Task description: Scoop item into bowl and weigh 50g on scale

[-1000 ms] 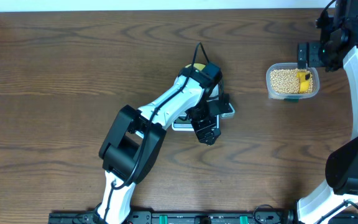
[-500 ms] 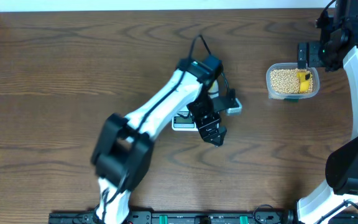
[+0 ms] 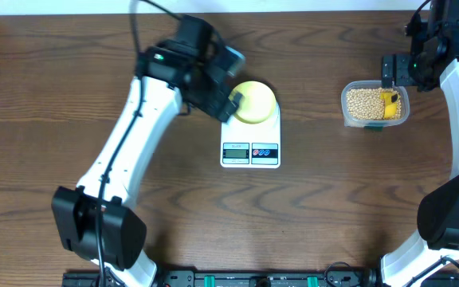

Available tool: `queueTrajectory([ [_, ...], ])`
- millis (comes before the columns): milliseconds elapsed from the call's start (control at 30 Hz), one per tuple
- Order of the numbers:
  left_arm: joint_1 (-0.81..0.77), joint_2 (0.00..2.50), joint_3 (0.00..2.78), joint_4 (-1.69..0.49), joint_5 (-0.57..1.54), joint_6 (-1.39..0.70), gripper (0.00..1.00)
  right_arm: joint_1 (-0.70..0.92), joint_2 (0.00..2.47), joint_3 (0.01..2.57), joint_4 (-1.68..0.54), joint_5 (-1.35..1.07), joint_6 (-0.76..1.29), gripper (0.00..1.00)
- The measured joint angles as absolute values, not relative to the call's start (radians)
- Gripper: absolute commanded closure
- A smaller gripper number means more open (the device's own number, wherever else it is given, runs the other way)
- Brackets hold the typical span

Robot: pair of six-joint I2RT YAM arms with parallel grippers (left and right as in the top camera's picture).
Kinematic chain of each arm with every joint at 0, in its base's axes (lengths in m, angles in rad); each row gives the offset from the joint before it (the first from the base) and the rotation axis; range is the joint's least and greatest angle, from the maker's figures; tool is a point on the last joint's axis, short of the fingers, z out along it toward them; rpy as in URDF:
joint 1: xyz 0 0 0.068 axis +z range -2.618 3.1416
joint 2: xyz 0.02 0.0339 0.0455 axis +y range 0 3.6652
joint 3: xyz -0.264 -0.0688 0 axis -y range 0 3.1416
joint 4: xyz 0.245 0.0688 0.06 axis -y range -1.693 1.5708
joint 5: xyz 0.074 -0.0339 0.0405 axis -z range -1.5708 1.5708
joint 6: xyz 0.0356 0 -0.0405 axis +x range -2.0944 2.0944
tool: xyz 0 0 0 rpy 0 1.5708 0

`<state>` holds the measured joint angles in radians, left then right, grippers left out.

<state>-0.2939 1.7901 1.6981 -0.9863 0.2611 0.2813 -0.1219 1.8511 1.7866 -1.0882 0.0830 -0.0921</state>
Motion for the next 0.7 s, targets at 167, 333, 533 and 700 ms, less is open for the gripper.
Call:
queueTrajectory([
  [167,-0.184,1.792,1.681,-0.873,0.210,0.194,0.02,-0.122,1.851,1.787,-1.089,0.083,-0.092,0.01],
  [333,-0.107,1.792,1.681,-0.802,0.182,0.166,0.02,-0.122,1.851,1.787,-1.089,0.083,-0.092,0.01],
  [533,-0.047,1.792,1.681,-0.743,0.176,0.154,0.02,-0.122,1.851,1.787,-1.089,0.083,-0.092,0.01],
  [700,-0.016,1.792,1.681,-0.691,0.173,0.156,0.02,-0.122,1.851,1.787,-1.089,0.083,-0.092,0.01],
])
